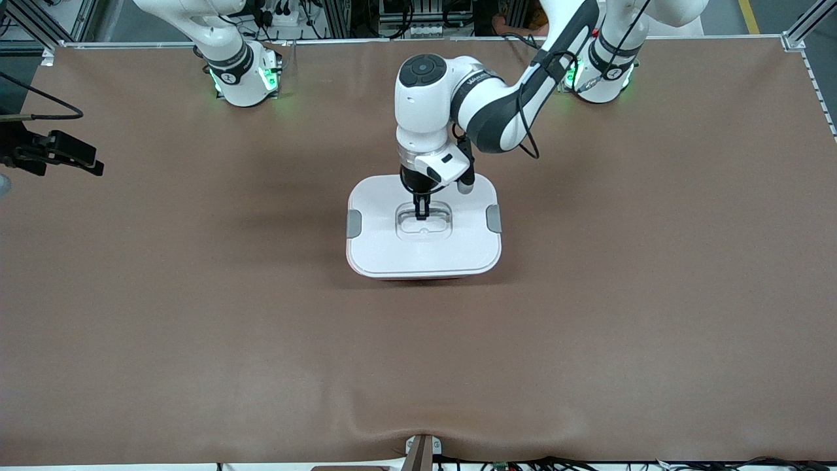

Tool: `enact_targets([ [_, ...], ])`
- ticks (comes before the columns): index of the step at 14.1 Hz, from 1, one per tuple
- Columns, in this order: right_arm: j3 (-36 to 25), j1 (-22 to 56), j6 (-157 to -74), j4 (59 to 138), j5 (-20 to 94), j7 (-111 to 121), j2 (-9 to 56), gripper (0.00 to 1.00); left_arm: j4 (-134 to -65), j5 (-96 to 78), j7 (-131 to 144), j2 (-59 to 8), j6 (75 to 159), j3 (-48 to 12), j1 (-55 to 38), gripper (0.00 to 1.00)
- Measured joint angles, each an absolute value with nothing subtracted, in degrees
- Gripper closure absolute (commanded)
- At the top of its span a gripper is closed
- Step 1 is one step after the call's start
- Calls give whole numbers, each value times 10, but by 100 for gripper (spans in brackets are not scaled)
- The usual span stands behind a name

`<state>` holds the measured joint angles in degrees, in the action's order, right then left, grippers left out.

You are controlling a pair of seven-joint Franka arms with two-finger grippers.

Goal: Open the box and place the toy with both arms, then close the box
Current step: 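Press the lid down onto the box with the left gripper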

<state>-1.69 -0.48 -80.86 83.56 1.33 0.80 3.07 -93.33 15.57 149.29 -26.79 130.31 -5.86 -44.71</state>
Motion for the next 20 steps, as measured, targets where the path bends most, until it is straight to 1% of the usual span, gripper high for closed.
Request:
enact_targets([
  [6,-16,-4,-809,835,13,8,31,0,-952,156,1493,-268,1326,-60,-452,100],
  [20,-19,-4,-819,835,12,8,31,0,-965,173,1497,-280,1365,-59,-452,100],
])
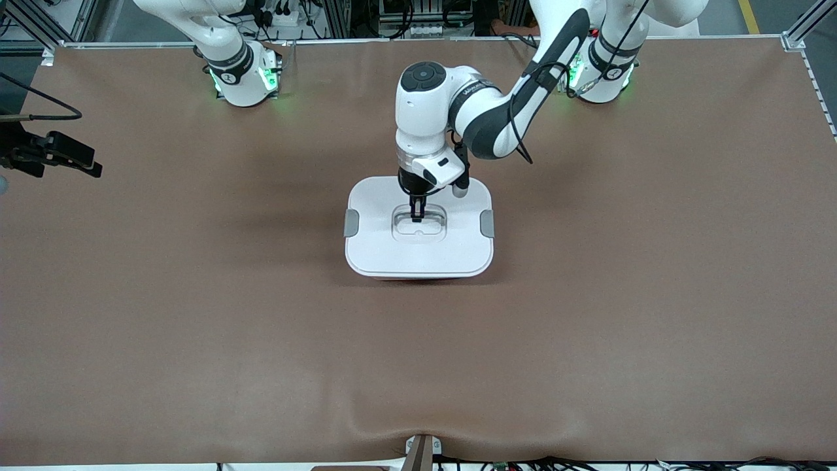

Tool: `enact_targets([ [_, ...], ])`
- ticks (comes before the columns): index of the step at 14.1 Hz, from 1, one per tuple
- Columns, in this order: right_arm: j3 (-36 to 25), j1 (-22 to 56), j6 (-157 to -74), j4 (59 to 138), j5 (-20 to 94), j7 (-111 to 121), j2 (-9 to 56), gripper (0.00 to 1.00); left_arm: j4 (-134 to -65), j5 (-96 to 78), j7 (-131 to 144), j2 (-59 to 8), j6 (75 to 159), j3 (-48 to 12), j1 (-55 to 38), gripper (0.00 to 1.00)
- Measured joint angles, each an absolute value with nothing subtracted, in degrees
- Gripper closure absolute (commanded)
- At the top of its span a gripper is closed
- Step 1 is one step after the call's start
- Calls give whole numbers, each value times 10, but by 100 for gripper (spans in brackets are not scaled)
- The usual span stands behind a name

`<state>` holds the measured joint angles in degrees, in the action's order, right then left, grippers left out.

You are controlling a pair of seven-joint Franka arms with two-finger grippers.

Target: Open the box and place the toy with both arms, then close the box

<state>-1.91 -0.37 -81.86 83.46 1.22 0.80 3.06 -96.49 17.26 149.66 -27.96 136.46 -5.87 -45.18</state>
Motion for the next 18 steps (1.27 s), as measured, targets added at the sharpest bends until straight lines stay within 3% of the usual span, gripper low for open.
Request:
enact_targets([
  [15,-24,-16,-861,822,11,8,31,0,-967,173,1523,-280,1366,-59,-452,100],
  [17,-24,-24,-864,822,12,8,31,0,-967,173,1523,-280,1366,-59,-452,93],
  [18,-25,-26,-864,822,12,8,31,0,-967,173,1523,-280,1366,-59,-452,80],
])
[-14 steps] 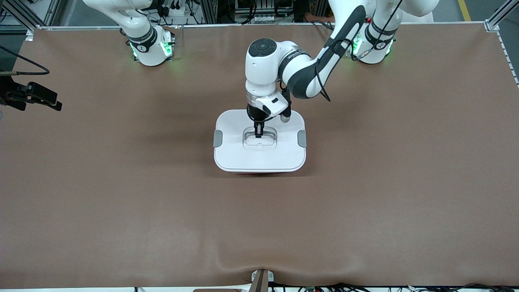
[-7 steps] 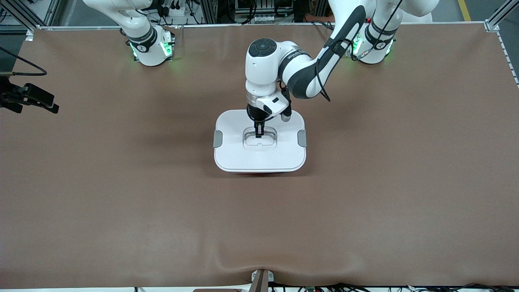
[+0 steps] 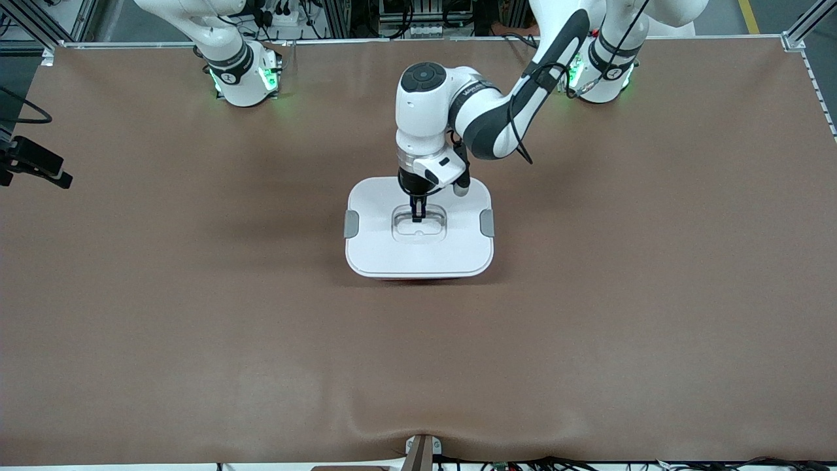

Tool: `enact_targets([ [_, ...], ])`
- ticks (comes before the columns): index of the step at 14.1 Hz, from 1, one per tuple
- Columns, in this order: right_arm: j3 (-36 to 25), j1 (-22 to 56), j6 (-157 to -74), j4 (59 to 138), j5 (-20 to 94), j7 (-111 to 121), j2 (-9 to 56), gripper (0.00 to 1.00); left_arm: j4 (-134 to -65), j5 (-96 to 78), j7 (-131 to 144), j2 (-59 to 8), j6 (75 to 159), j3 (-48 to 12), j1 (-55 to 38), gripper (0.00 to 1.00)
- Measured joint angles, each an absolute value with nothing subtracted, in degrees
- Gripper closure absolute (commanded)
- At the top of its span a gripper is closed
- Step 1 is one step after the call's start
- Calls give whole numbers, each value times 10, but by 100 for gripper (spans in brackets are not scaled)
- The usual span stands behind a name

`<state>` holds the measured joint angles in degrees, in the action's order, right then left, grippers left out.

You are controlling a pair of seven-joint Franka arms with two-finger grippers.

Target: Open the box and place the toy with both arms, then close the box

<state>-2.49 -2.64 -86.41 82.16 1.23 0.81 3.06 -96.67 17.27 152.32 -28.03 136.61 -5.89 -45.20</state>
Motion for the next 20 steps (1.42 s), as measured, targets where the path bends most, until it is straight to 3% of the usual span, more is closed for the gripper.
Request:
enact_targets([
  [1,-25,-27,-863,822,12,8,31,0,-967,173,1523,-280,1366,-59,-452,65],
  [5,-26,-30,-834,822,12,8,31,0,-967,173,1529,-280,1361,-58,-450,26],
  [7,-26,-31,-813,822,13,8,31,0,-965,173,1530,-280,1361,-58,-450,0],
  [15,-16,-40,-801,827,13,9,33,0,-946,174,1524,-247,1316,-56,-449,0],
  [20,-12,-24,-870,866,25,9,35,0,-944,175,1437,-199,1255,-50,-423,0],
])
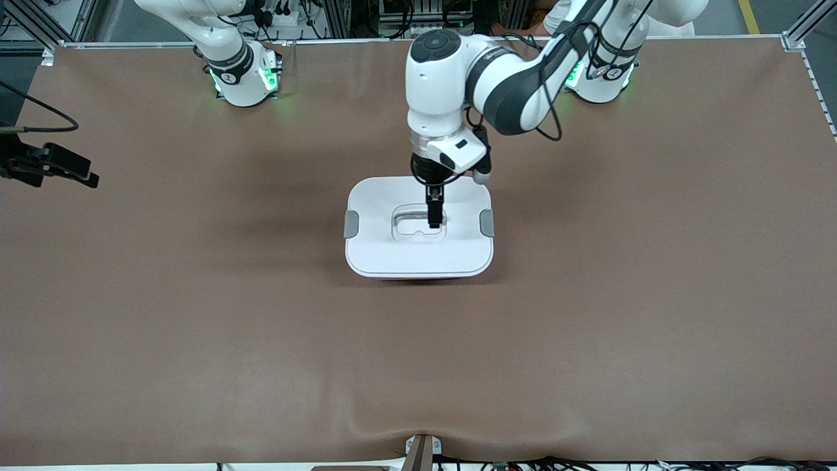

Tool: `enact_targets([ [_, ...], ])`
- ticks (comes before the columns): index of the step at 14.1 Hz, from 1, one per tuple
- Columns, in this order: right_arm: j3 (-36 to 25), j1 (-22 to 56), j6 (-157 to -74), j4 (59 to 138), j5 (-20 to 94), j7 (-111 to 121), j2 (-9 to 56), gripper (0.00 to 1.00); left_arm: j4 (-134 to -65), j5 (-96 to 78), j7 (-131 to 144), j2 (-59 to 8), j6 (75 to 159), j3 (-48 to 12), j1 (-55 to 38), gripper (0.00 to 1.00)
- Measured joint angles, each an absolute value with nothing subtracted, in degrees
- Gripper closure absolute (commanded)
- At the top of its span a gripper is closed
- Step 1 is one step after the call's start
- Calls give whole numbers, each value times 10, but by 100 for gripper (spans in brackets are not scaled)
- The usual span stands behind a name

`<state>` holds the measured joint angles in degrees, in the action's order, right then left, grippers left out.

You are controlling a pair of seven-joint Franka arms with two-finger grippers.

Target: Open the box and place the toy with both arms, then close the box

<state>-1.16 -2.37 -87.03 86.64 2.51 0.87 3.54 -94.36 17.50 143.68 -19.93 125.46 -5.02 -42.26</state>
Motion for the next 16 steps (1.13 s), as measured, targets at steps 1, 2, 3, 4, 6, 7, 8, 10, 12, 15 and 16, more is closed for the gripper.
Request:
enact_targets([
  [1,-12,-24,-879,874,29,9,35,0,-943,175,1418,-188,1251,-50,-410,0],
  [2,-12,-24,-883,877,34,9,35,0,-943,175,1402,-179,1248,-50,-398,0],
  [3,-12,-23,-886,877,37,9,34,0,-943,175,1384,-171,1247,-50,-386,0],
  [4,-12,-22,-888,877,39,9,32,0,-943,175,1366,-164,1247,-49,-375,0],
  [6,-11,-18,-892,877,40,9,23,0,-943,175,1325,-153,1247,-49,-351,0],
  [7,-11,-18,-893,877,41,9,18,0,-943,175,1307,-149,1247,-49,-340,0],
  [8,-12,-18,-893,878,41,9,16,0,-943,175,1288,-147,1247,-49,-331,0],
  [10,-13,-18,-893,881,41,9,13,0,-943,175,1258,-147,1240,-49,-322,0],
  [12,-13,-18,-893,883,41,9,10,0,-943,175,1234,-147,1228,-50,-316,0],
  [15,-13,-18,-893,888,41,9,6,0,-943,174,1168,-144,1222,-50,-286,0],
  [16,-12,-18,-893,890,41,9,4,0,-943,170,1146,-143,1219,-50,-275,0],
])
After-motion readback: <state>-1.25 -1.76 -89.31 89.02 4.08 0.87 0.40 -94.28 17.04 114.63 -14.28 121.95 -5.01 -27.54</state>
